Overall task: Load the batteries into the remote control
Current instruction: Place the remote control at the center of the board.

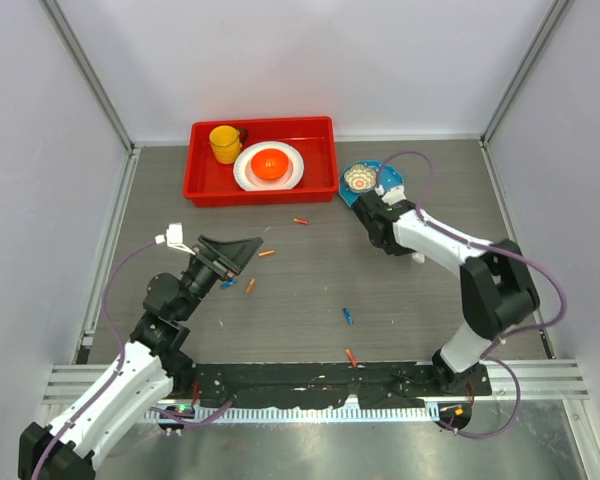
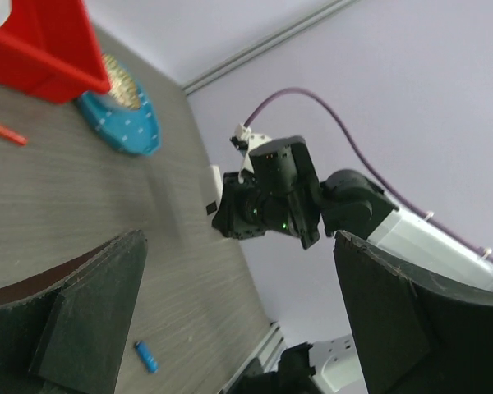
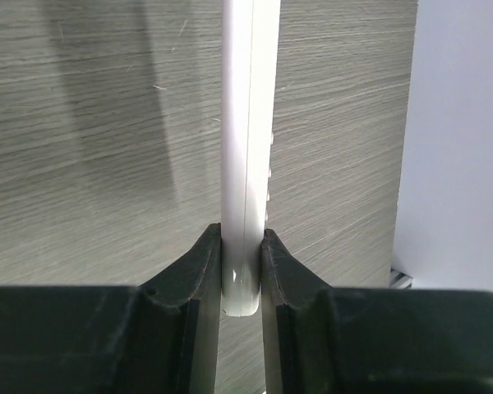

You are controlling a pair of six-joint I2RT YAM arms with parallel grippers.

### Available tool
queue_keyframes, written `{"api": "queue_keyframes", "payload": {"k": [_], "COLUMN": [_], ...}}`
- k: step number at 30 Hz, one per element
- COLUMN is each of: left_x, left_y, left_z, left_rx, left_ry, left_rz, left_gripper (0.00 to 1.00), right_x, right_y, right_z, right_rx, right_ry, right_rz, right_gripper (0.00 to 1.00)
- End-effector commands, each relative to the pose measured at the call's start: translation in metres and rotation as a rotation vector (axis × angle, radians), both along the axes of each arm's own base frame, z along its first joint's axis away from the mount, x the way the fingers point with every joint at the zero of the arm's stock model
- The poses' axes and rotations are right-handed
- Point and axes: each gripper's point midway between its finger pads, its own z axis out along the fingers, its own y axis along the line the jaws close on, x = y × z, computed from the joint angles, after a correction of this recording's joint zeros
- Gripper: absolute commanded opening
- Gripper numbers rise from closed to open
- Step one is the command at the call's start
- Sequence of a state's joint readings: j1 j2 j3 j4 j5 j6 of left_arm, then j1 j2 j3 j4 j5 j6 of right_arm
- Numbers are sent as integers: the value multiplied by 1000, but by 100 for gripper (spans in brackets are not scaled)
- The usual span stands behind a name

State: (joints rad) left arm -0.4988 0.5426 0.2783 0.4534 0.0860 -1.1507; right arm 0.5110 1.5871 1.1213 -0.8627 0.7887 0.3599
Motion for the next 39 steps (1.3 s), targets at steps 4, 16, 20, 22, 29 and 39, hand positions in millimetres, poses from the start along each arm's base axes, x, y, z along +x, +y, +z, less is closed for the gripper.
{"api": "queue_keyframes", "payload": {"k": [4, 16, 20, 22, 29, 39], "left_x": [-4, -4, -5, -5, -4, 14], "left_y": [0, 2, 4, 6, 6, 37], "left_z": [-25, -36, -39, -40, -45, -100], "left_rx": [109, 120, 130, 133, 145, 473], "left_ry": [37, 66, 70, 72, 90, 359], "left_rz": [-2, 10, 18, 24, 28, 190], "left_gripper": [100, 100, 100, 100, 100, 100], "right_x": [31, 24, 18, 19, 25, -17], "right_y": [5, 31, 40, 47, 85, 126], "right_z": [-20, -81, -90, -86, -43, 90], "right_rx": [-126, -27, 29, 55, 184, 798], "right_ry": [37, 245, 267, 248, 113, -458], "right_rz": [24, 90, 100, 111, 161, 385], "right_gripper": [1, 24, 44, 64, 75, 76]}}
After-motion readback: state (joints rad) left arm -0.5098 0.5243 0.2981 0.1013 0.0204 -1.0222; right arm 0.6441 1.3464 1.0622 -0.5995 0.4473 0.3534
